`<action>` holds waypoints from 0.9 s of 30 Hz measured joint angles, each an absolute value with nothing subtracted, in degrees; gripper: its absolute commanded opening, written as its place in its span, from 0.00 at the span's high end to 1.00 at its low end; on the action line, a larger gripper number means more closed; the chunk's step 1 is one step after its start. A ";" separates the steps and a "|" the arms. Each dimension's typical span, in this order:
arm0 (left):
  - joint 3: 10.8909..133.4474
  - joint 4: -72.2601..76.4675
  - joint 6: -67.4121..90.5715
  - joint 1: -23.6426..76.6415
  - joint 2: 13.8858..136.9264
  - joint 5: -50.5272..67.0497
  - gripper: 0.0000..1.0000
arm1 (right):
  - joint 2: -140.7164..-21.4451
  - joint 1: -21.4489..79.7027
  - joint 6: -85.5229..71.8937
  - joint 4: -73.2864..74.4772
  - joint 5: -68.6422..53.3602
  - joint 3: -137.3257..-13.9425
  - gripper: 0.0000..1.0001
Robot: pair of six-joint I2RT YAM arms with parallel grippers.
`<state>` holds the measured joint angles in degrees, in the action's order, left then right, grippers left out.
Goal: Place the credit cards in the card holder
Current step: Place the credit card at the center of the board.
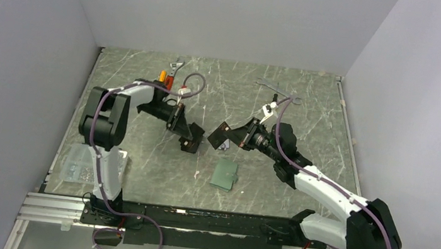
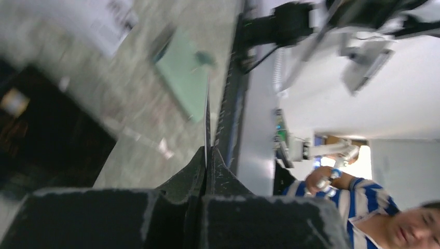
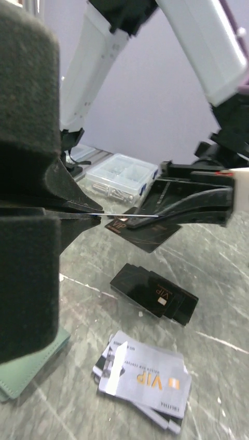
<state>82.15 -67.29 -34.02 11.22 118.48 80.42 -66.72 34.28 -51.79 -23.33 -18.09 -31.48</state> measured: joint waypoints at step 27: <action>70.50 -31.22 -3.09 14.44 112.73 43.16 0.72 | -58.78 32.38 -48.10 -7.29 -13.78 -27.77 1.00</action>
<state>70.50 -31.22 -3.09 14.44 112.73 43.16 -58.78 32.38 -48.10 -7.29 -13.78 -27.77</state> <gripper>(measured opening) 0.265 0.009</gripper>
